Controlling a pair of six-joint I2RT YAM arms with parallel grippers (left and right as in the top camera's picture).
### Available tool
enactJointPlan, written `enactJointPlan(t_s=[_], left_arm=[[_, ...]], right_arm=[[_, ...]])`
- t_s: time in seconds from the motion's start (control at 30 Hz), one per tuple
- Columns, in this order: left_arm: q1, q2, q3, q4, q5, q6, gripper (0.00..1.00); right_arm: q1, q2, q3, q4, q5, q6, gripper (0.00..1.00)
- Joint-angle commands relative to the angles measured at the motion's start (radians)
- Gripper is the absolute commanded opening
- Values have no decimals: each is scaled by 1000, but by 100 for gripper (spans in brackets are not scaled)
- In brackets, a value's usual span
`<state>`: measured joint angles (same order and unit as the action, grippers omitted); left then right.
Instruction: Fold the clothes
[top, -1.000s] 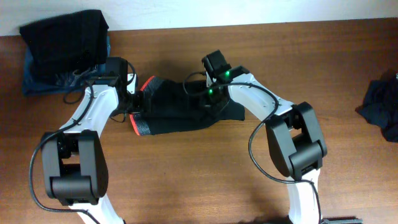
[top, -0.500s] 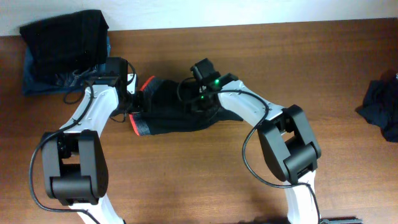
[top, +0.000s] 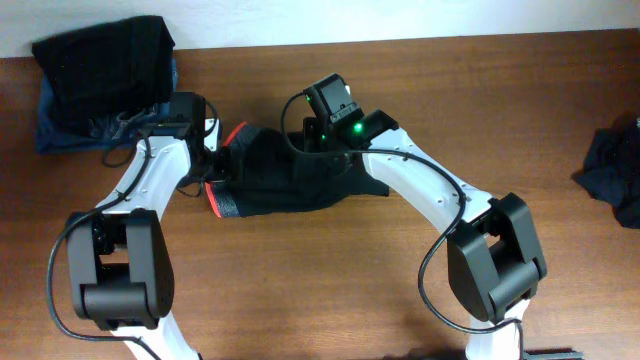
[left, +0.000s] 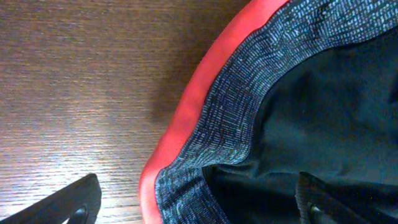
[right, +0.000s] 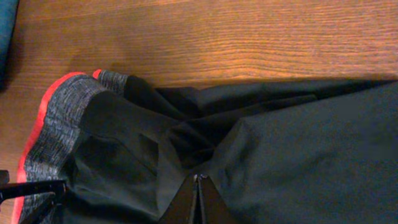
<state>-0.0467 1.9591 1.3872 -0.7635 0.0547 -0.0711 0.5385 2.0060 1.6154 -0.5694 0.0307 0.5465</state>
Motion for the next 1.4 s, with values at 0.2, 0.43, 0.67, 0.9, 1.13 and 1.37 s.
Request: enactJointPlan(t_s=[0.2,0.43,0.67,0.9,1.13,1.37], left_arm=[[-3,8,2,-1,1,5,99],[-3,8,2,0,1,5,99],[-3,8,2,0,1,5,99],[-3,8,2,-2,1,5,99],[-3,8,2,-1,1,5,99],[-3,8,2,0,1,5,99]], right_arm=[[23,102,-6,126,60,-7,4],[43,177,-7,159,131,-7,4],[42,245,-7,204,133,-8,5],[37,209,8,259,191,-269,9],[35,-72,42,-2,313,-284,13],[35,-147,31,-254,15,-249,13]])
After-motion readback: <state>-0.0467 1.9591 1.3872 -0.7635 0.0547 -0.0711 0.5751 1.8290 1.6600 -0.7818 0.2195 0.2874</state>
